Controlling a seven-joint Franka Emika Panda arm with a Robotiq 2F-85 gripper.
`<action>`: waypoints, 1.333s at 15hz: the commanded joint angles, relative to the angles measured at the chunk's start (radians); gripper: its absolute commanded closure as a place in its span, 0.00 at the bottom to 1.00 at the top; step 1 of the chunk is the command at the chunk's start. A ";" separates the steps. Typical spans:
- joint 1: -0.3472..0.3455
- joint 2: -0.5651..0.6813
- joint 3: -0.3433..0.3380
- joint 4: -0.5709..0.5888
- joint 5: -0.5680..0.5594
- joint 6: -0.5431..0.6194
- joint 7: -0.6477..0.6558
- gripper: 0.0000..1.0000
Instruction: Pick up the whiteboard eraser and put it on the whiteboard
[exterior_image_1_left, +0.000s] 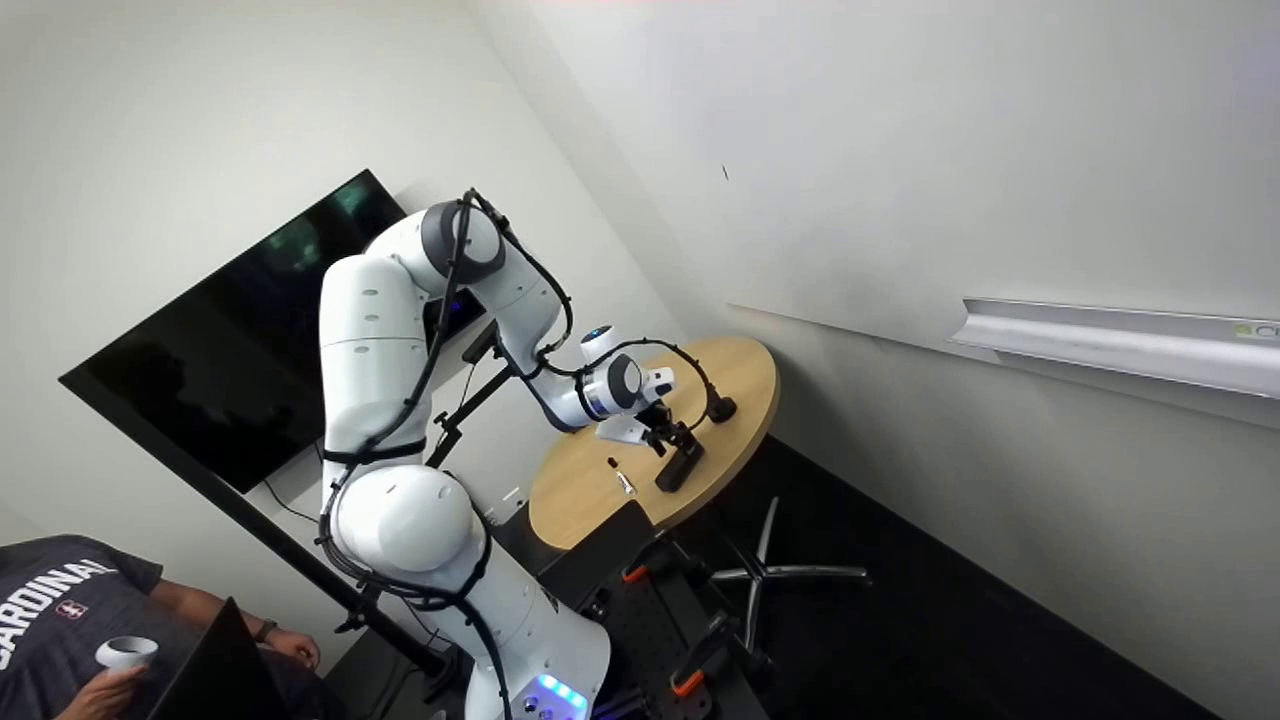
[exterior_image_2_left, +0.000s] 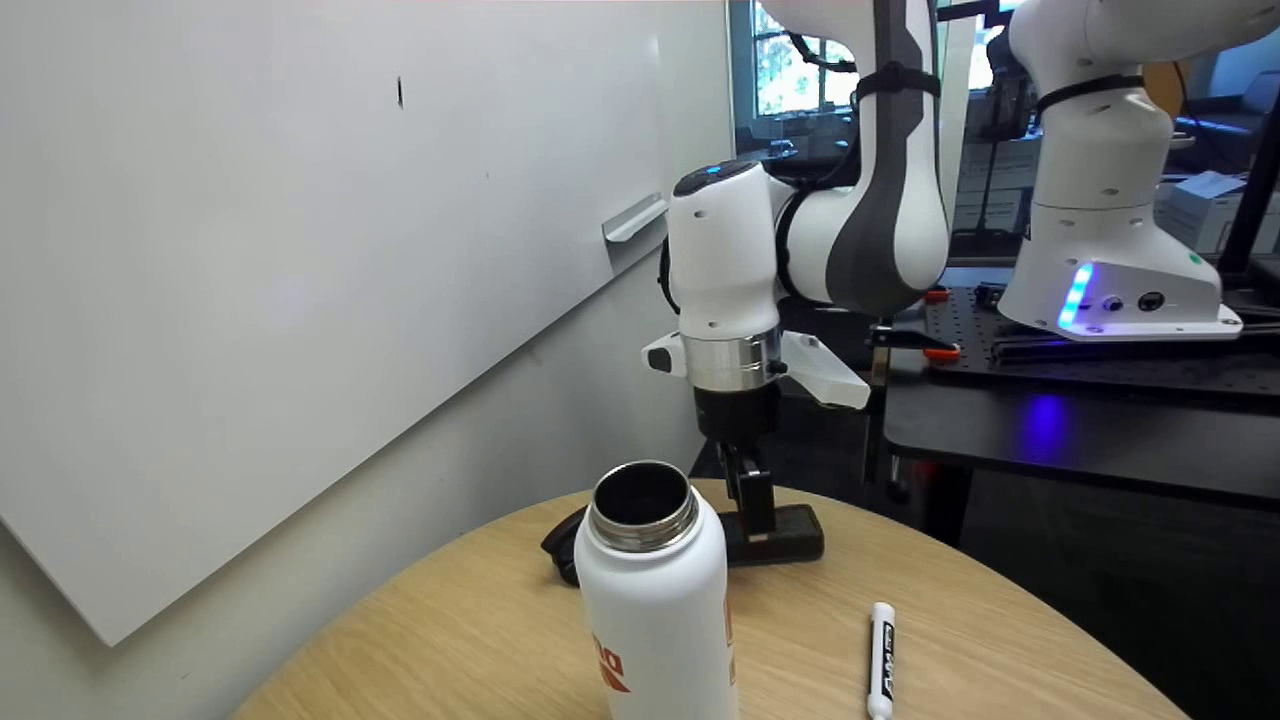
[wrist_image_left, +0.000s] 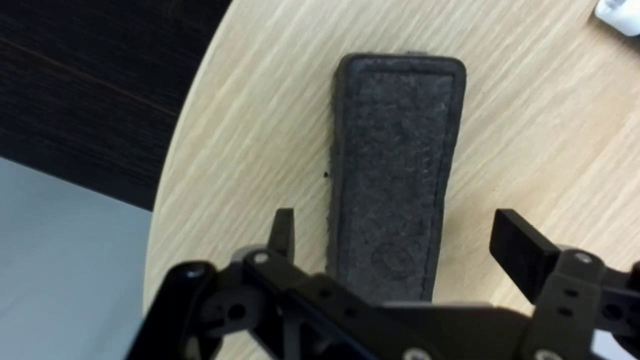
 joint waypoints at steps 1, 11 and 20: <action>0.080 0.013 -0.059 0.042 0.094 -0.042 -0.075 0.25; 0.263 -0.038 -0.235 0.010 0.152 -0.014 -0.056 0.72; 0.721 -0.304 -0.988 -0.164 -0.367 0.046 0.415 0.72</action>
